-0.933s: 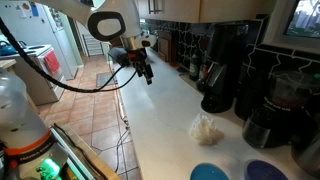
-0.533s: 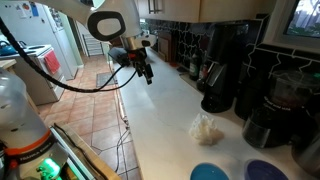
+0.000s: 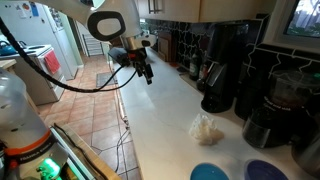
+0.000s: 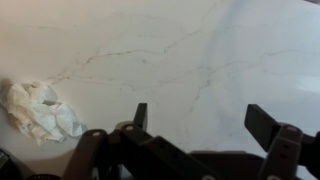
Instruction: Pull open the far right top cabinet door
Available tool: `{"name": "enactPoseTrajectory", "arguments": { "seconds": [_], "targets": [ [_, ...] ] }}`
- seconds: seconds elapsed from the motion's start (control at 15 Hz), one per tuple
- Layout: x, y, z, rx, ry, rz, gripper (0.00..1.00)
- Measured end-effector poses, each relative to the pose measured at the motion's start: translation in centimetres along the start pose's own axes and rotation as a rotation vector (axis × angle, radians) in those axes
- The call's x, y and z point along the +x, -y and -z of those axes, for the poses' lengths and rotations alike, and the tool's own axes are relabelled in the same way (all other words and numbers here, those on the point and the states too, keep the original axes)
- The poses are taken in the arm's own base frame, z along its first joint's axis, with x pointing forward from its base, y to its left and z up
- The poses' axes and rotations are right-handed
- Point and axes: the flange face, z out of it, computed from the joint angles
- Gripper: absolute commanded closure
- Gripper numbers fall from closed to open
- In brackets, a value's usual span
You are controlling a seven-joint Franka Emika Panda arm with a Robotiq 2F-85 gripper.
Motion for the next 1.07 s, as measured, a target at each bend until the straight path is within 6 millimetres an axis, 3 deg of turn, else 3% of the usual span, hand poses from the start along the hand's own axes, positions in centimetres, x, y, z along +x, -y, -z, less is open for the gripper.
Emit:
{"name": "enactPoseTrajectory", "arguments": {
  "seconds": [0.6, 0.73, 1.07],
  "targets": [
    [0.4, 0.5, 0.6, 0.002, -0.014, 0.01, 0.0],
    [1.4, 2.2, 2.7, 0.006, -0.05, 0.048, 0.0],
    [2.2, 8.0, 10.2, 0.074, -0.138, 0.21, 0.0]
  ]
}}
